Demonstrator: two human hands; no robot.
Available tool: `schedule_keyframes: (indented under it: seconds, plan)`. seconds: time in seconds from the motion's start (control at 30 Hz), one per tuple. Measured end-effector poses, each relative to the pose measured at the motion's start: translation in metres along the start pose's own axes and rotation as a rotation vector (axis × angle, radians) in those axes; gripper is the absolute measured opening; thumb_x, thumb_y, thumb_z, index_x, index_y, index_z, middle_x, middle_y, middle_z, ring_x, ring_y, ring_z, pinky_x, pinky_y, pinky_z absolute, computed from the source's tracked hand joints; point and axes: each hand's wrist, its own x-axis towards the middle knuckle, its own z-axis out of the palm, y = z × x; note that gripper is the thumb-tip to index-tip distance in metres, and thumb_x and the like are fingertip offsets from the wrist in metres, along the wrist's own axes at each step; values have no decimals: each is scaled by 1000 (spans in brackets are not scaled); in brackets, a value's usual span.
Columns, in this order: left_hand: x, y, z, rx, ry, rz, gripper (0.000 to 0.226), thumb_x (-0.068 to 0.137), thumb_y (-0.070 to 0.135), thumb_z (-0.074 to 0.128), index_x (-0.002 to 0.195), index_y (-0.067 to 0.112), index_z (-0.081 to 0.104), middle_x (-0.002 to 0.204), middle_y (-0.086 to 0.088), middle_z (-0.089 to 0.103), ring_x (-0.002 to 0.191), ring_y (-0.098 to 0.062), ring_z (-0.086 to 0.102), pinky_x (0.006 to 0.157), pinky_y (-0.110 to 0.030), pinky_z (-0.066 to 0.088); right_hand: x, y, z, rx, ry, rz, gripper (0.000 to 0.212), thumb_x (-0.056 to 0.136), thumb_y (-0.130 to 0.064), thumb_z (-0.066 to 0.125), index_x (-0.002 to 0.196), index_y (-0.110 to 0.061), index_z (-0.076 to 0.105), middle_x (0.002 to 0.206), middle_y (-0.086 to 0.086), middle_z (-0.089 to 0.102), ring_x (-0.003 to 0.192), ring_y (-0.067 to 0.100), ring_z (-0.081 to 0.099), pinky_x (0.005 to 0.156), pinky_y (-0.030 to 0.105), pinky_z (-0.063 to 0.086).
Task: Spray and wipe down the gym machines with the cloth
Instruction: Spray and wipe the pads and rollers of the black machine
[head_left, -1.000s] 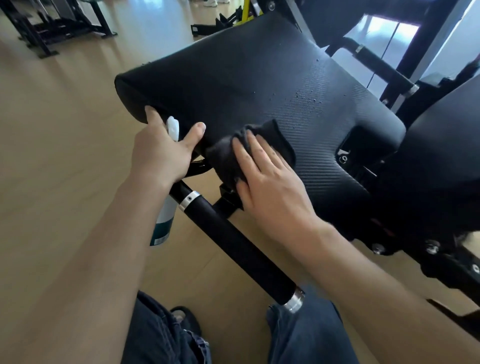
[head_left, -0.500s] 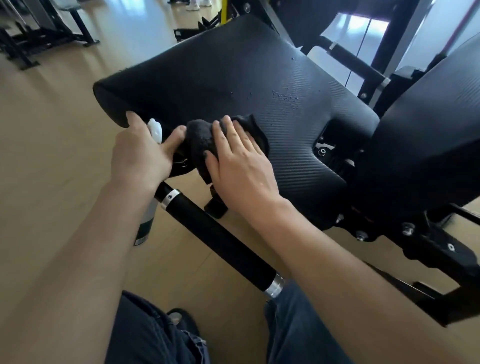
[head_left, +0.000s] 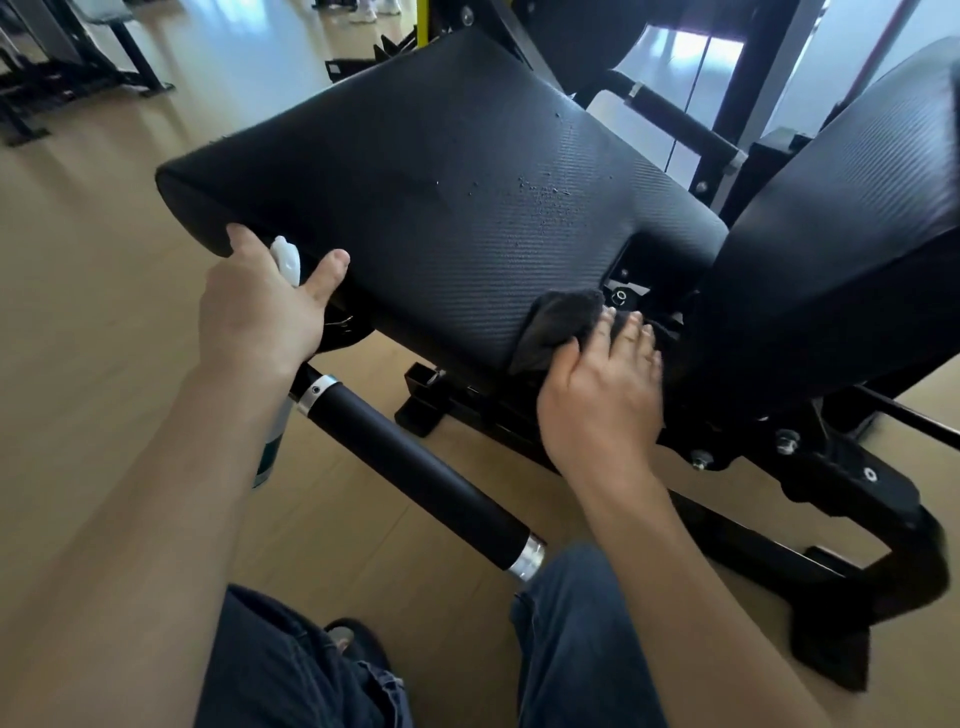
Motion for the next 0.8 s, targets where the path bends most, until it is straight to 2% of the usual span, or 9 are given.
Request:
schedule_keyframes:
  seconds: [0.17, 0.3, 0.43, 0.5, 0.57, 0.67, 0.8]
  plan:
    - [2, -3, 1, -2, 2, 6, 90, 98, 61, 61, 155, -3, 33, 138, -28, 59, 125, -47, 59, 98, -51, 48, 8, -67, 10, 7, -25, -217, 66, 108, -43, 18, 161, -5, 12, 169, 20, 4, 157, 29, 1, 128, 41, -1]
    - [2, -4, 0, -15, -4, 7, 86, 98, 61, 61, 152, -2, 37, 137, -27, 59, 125, -46, 58, 97, -50, 48, 8, -51, 6, 8, -18, -333, 66, 107, -48, 19, 162, -12, 13, 170, 14, 6, 157, 24, 2, 128, 38, 0]
    - [-2, -3, -3, -19, -5, 9, 79, 98, 60, 62, 146, 0, 42, 136, -27, 58, 125, -46, 58, 96, -49, 47, -9, 6, 0, -6, 31, -170, 61, 108, -44, 19, 162, -17, 16, 169, 13, 10, 157, 25, 9, 128, 40, 10]
    - [-3, -3, -3, -18, 4, 13, 80, 98, 60, 62, 146, -1, 42, 136, -27, 59, 124, -46, 58, 94, -48, 47, -19, 25, -1, 54, 41, -52, 58, 109, -41, 22, 162, -16, 19, 169, 15, 12, 153, 30, 21, 124, 44, 23]
    - [-3, -3, -3, -14, 4, 16, 80, 98, 60, 61, 147, -1, 41, 136, -26, 59, 124, -45, 59, 93, -47, 47, -24, 31, 1, 109, 48, 30, 61, 107, -42, 21, 161, -15, 21, 168, 18, 13, 147, 36, 32, 120, 49, 29]
    - [-3, -1, -2, -29, 8, 13, 79, 98, 59, 62, 146, 0, 42, 134, -25, 61, 123, -44, 59, 94, -47, 47, -24, 23, 3, 92, 48, 55, 66, 105, -41, 21, 160, -6, 20, 166, 25, 14, 150, 40, 25, 122, 52, 24]
    - [-1, -2, 0, -29, 16, 16, 77, 99, 58, 61, 145, 0, 42, 131, -24, 63, 121, -43, 61, 91, -44, 47, -15, -11, 0, 13, -40, 68, 67, 107, -39, 23, 160, -1, 8, 167, 25, 5, 157, 32, 1, 128, 43, 1]
